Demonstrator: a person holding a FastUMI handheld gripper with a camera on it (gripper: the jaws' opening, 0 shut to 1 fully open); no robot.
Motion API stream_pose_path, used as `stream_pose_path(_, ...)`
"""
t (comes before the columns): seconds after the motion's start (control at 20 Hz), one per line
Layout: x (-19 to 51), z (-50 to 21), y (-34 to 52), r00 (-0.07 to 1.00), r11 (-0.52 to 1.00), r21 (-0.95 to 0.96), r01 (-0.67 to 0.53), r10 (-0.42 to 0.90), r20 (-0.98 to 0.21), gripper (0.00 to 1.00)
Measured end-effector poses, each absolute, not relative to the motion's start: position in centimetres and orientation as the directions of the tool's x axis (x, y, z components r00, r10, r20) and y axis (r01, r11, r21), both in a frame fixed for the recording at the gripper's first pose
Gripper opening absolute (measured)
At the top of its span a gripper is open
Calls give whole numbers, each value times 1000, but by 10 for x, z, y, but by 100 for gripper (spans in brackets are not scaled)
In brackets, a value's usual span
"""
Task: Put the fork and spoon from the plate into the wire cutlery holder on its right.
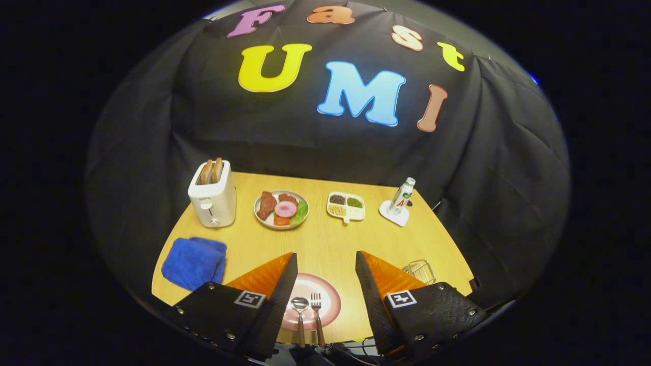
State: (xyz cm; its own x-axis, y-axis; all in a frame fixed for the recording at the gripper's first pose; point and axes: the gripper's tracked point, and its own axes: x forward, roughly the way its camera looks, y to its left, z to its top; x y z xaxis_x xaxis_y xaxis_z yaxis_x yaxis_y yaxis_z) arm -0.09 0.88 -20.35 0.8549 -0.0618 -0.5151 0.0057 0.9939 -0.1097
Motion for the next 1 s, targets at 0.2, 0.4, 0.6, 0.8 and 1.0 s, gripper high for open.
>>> stream_pose_path(0.2,-10,-251,7,779,993,-114,8,-78,-623,72)
stream_pose_path(0.4,-33,-307,-1,650,990,-143,-4,-106,-753,72)
stream_pose_path(0.6,-58,-363,-7,479,977,-203,-61,-150,-865,72)
stream_pose_path(0.8,-70,-395,-8,381,972,-208,-109,-152,-912,72)
stream_pose_path(1.0,-81,-419,-11,286,975,-180,-132,-137,-948,72)
